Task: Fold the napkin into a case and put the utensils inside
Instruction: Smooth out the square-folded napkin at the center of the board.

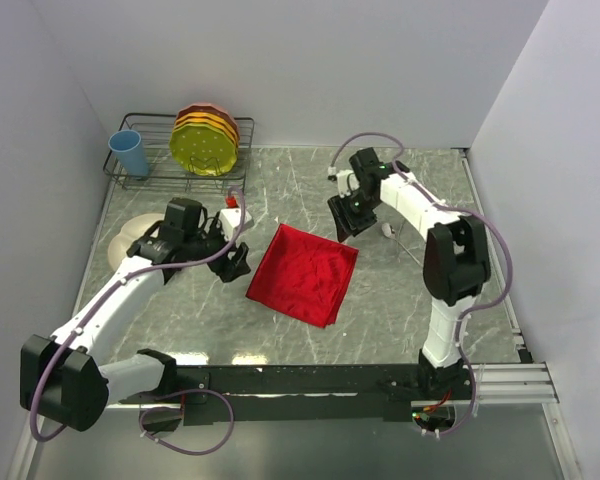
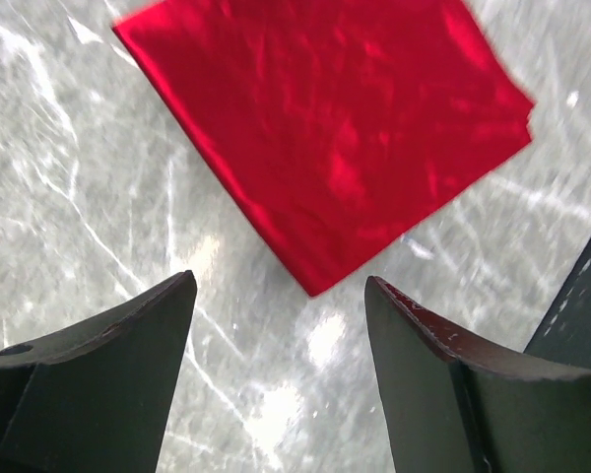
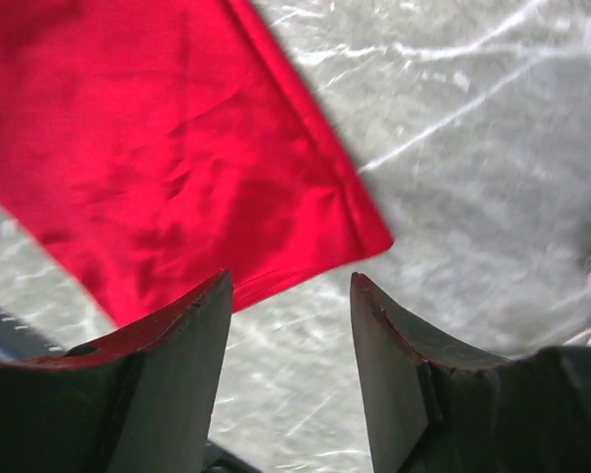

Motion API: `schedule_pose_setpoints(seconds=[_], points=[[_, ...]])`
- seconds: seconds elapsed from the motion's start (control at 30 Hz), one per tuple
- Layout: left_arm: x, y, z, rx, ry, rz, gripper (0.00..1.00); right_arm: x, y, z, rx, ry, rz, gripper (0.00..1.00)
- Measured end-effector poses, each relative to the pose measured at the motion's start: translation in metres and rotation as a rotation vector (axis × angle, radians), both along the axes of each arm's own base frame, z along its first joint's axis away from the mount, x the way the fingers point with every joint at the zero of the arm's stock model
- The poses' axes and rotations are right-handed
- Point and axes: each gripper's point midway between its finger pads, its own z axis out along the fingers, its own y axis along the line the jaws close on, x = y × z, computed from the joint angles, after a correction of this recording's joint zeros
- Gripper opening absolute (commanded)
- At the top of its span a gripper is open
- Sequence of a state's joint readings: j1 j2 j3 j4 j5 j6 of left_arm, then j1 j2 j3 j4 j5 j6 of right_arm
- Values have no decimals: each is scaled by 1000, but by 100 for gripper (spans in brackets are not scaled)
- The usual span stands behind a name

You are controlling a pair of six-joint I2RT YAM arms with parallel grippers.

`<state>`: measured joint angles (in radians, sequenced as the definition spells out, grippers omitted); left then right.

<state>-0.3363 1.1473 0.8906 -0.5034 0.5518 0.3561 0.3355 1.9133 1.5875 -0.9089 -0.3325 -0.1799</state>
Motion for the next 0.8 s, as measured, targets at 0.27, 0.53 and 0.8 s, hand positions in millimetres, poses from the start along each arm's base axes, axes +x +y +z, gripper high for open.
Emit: schedule_pose_setpoints(seconds=[0.27,0.53,0.8], points=[[-9,5,-21,60,21,-44,75,0,0,-34,-103,46,118,51],[-13,6,-29,82,22,-60,75,0,-8,-48,-156,69,159,39],[-11,7,-32,92,26,-58,75,-1,-9,-59,-172,99,167,33]])
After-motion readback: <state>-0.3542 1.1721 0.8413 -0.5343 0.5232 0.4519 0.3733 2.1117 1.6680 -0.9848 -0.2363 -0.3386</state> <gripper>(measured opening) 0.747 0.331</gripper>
